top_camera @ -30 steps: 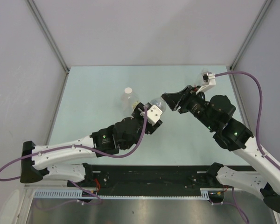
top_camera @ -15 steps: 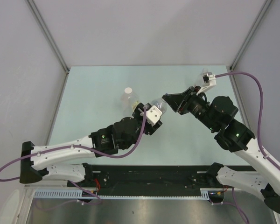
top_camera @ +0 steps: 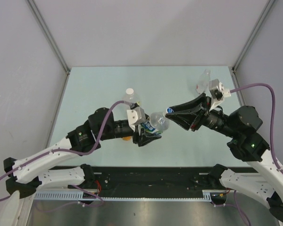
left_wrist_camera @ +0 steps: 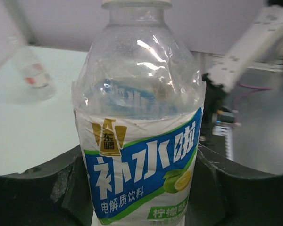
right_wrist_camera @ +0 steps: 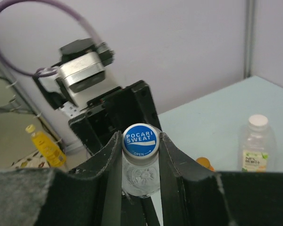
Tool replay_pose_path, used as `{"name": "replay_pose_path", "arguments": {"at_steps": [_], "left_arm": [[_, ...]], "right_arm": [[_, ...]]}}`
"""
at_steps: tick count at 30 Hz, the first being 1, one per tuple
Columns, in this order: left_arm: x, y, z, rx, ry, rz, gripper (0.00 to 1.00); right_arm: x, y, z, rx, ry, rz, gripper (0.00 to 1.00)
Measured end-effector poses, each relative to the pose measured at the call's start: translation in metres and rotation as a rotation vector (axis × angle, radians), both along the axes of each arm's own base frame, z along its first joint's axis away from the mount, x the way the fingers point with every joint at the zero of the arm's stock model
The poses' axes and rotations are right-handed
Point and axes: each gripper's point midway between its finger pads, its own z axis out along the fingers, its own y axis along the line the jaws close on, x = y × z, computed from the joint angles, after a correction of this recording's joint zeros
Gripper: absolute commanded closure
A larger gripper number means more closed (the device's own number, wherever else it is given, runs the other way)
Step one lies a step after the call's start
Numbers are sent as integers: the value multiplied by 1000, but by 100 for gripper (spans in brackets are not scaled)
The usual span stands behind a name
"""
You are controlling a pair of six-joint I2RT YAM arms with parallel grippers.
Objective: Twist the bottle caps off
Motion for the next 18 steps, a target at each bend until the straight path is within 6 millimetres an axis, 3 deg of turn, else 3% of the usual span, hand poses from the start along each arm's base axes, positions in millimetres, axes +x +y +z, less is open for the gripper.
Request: {"name": "replay_pose_path", "arguments": {"at_steps": [4, 10, 18], "left_arm": [[-35, 2, 8, -28, 93, -240, 100], [-72, 6, 9, -22, 223, -515, 100], [-102, 10, 15, -30, 346, -735, 100]], "right_arm": [[-33, 2, 8, 1, -126, 164, 100], [-65, 3, 9, -15, -226, 352, 100], [-95, -1, 10, -25, -335, 522, 100]]}}
